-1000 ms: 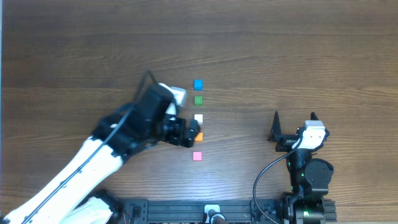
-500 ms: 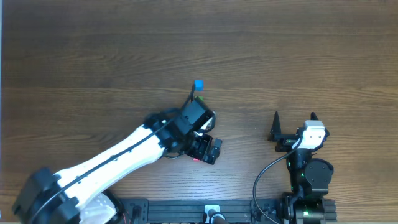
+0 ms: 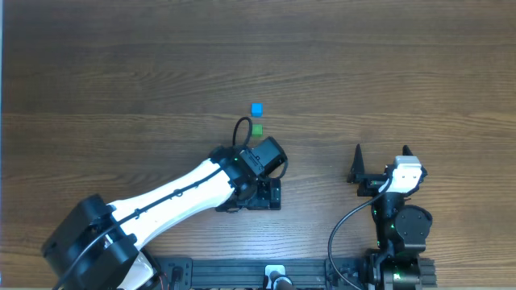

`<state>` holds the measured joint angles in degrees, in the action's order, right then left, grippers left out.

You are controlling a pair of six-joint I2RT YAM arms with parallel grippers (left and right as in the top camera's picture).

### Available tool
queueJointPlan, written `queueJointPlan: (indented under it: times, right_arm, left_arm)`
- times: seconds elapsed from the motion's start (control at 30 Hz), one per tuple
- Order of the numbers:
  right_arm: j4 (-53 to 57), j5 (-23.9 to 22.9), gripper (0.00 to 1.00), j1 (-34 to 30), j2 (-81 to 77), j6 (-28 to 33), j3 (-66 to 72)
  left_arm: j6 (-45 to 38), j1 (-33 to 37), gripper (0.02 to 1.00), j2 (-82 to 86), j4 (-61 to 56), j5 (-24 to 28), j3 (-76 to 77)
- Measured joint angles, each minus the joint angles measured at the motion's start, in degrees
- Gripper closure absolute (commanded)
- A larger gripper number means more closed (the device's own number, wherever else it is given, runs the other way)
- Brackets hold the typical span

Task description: Stack Cubes

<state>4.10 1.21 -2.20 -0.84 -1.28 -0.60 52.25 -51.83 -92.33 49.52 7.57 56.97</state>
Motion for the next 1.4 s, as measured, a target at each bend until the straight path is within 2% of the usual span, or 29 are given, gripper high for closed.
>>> queueJointPlan:
  times: [0.47, 0.8, 0.93, 1.07, 1.27, 1.4]
  right_arm:
    - [0.0, 0.0, 0.007, 0.0, 0.0, 0.04, 0.0]
    - [0.0, 0.0, 0.009, 0.0, 0.0, 0.0, 0.0]
    - [0.02, 0.0, 0.007, 0.0, 0.0, 0.02, 0.0]
    - [0.02, 0.0, 0.009, 0.0, 0.0, 0.04, 0.0]
    - [0.0, 0.0, 0.007, 0.0, 0.0, 0.02, 0.0]
    - [0.02, 0.0, 0.007, 0.0, 0.0, 0.0, 0.0]
  left_arm:
    - [1.14, -1.7, 0.02, -4.09, -0.92, -6.34, 0.04]
    - [0.57, -2.6, 0.036, -6.54, -2.78, -7.67, 0.04]
    - [-0.11, -2.97, 0.148, -7.45, -3.56, -7.89, 0.04]
    - [-0.39, -3.26, 0.191, -7.54, -3.65, -8.04, 0.04]
    - [-0.66, -3.34, 0.386, -7.54, -3.91, -8.09, 0.04]
    - [-0.61, -3.43, 0.446, -7.54, -4.24, -8.07, 0.04]
